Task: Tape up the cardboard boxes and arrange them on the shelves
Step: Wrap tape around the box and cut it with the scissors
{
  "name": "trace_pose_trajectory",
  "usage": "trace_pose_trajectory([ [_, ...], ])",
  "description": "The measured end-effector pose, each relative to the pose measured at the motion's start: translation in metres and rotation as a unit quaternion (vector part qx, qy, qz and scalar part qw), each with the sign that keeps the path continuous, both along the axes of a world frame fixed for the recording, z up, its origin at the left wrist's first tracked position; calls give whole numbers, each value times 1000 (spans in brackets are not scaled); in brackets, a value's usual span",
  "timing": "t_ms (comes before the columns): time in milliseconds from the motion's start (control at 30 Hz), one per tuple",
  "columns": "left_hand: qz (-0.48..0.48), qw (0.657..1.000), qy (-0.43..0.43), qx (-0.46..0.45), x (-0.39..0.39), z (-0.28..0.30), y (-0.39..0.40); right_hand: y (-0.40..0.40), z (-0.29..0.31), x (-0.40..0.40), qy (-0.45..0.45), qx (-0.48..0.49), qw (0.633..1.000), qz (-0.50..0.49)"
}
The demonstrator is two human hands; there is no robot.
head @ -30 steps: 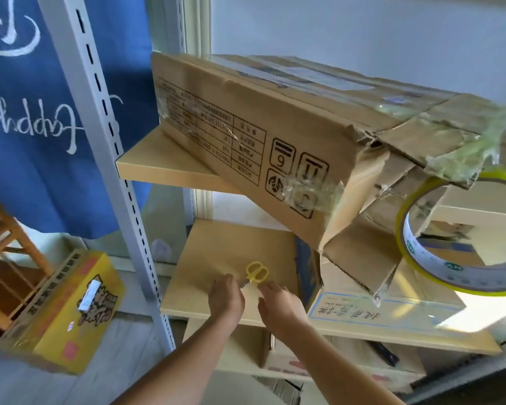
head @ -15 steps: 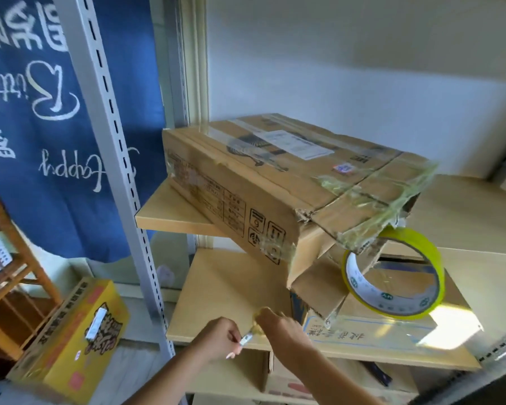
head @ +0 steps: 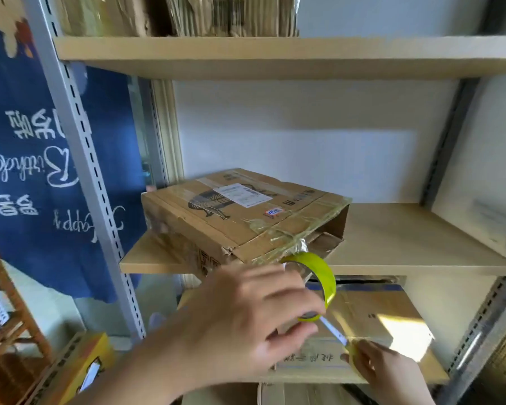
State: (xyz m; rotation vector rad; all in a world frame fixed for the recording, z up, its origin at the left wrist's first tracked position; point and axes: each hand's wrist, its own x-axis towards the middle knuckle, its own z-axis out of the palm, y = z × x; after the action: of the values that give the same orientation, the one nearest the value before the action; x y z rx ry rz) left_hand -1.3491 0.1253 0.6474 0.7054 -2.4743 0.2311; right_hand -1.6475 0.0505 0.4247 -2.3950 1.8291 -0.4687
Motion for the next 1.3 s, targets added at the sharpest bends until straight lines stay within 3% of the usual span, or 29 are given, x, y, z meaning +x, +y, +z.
trace_pose_trajectory([
  [33, 51, 997, -46, -27, 0, 7, -9, 9, 27, 4, -100, -5, 994, -44],
  [67, 104, 989, -101, -35, 2, 11, -22, 11, 47, 9, -144, -62, 984, -87],
  [133, 165, 970, -176, 18, 7, 17, -43, 9, 68, 18, -281, -72, 953, -83],
  [233, 178, 970, -141, 83, 13, 11, -69, 11, 110, 42, -424, -71, 902, -35],
  [300, 181, 970, -114, 118, 8, 12, -75, 10, 136, 60, -474, -59, 879, 11],
  [433, 164, 979, -74, 97, -9, 13, -79, 4, 165, 79, -565, 11, 821, 75],
  [567, 179, 976, -51, 111, -28, 21, -86, -3, 174, 81, -621, 71, 774, 100],
  [700, 182, 974, 50, 126, -43, 28, -93, -11, 190, 66, -677, 86, 725, 94],
  [800, 196, 966, 123, 117, -50, 34, -103, -11, 204, 62, -684, 63, 718, 115],
  [933, 188, 962, 167, 110, -52, 53, -111, -9, 214, 63, -661, 25, 738, 136],
  [1067, 176, 963, 165, 120, -42, 67, -105, -12, 198, 68, -663, 13, 726, 181],
  [1200, 179, 964, 153, 125, -33, 68, -101, -21, 186, 88, -580, -22, 795, 173],
  [1300, 207, 955, 161, 134, -25, 85, -97, -28, 194, 102, -595, -30, 784, 174],
])
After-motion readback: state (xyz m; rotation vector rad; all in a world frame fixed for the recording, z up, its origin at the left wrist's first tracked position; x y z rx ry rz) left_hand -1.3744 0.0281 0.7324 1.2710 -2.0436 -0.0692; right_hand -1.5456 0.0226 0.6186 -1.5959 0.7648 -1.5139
